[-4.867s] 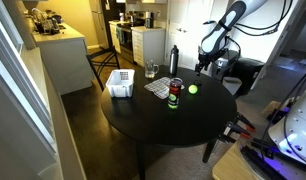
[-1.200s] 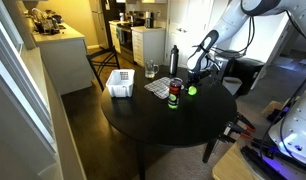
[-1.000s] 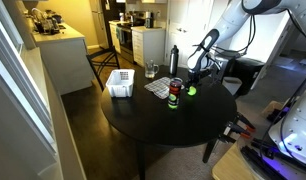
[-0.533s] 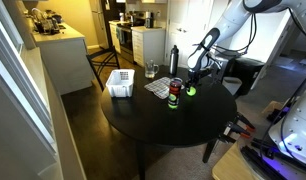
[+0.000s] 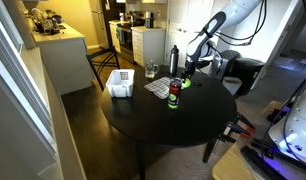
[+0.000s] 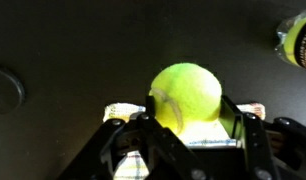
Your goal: Put the tennis ball in the black container.
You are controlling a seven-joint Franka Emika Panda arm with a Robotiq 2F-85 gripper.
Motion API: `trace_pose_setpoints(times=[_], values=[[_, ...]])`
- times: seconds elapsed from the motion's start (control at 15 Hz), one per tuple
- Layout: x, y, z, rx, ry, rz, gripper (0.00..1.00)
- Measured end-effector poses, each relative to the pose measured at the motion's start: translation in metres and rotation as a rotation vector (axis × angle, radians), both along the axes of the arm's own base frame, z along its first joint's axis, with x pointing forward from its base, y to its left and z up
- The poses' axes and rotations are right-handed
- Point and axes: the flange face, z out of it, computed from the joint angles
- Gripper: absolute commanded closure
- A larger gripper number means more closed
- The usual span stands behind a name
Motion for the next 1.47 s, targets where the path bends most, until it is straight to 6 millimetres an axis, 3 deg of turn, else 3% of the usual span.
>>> trace_pose_setpoints(times=[0.2, 0.4, 0.67, 0.93, 1.47], values=[[-0.002, 0.015, 0.039, 0.044, -0.052, 0.047, 0.62], [-0.010, 0.034, 0.062, 0.083, -0.083, 0.109, 0.62], [-0.022, 0.061, 0.083, 0.094, -0.122, 0.204, 0.62], [-0.032, 0.075, 0.101, 0.065, -0.196, 0.273, 0.62], [-0.048, 0.104, 0.119, 0.038, -0.276, 0.378, 0.62]])
